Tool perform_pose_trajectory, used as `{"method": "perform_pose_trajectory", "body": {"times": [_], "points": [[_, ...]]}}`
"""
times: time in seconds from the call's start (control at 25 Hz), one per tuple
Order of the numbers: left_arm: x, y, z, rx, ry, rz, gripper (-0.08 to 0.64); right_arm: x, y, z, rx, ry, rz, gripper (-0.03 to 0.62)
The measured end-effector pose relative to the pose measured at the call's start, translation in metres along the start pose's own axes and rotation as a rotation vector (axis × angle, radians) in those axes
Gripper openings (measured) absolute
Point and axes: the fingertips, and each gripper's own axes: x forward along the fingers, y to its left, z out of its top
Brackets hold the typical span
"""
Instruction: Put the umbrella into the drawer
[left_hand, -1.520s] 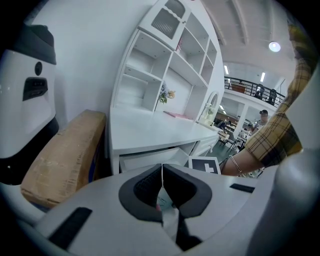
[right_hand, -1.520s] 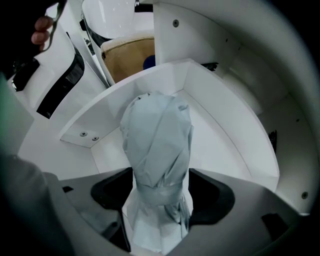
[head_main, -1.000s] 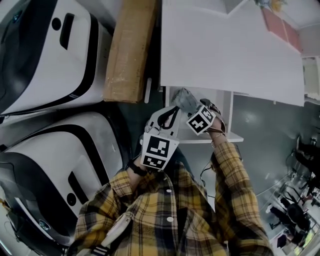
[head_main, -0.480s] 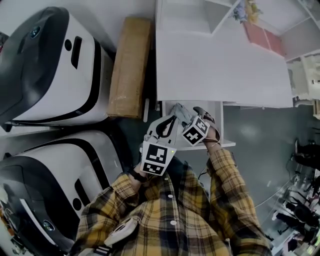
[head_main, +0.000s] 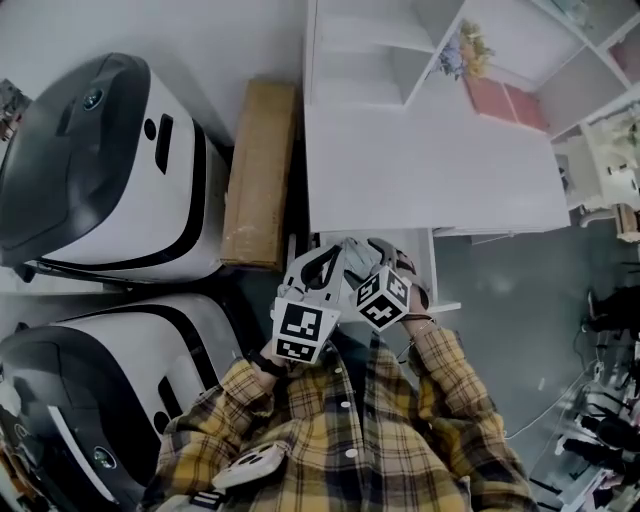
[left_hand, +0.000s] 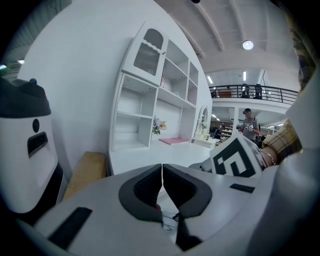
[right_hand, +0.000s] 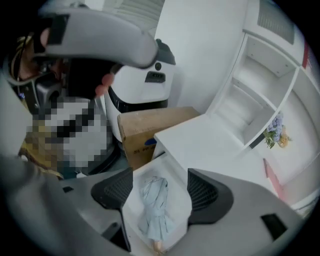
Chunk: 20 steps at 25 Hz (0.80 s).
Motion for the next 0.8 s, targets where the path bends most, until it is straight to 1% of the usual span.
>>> {"method": "perform_pose_trajectory", "body": {"times": [0.24,0.4,0.52,0.56,0.64,0.72,0.8], "points": [[-0.014,0.0,0.026,0.058,-0.053,0.007,0.026,-0.059,0.006,0.053,0.051,-0.219,-0.026,0.334],[-0.023,-0.003,0.045,0.075,-0.074,-0.01,0.026,-0.097,0.01,0.077,0.079,-0.333,-0.014,0.332],[-0.031,-0.009,0.066,0.11,-0.112,-0.019,0.026,-0.127,0.011,0.093,0.116,-0.431,-0.015,0.317],[-0.034,-0.011,0.075,0.119,-0.131,-0.02,0.026,-0.138,0.01,0.097,0.128,-0.468,-0.022,0.302],[-0.042,-0.016,0.092,0.12,-0.179,-0.022,0.026,-0.162,0.003,0.105,0.157,-0.546,-0.048,0.24],[-0.05,-0.021,0.11,0.118,-0.238,-0.028,0.026,-0.184,-0.004,0.112,0.194,-0.627,-0.063,0.22],[-0.058,-0.027,0.125,0.124,-0.283,-0.041,0.026,-0.205,-0.009,0.117,0.242,-0.703,-0.053,0.208]]}}
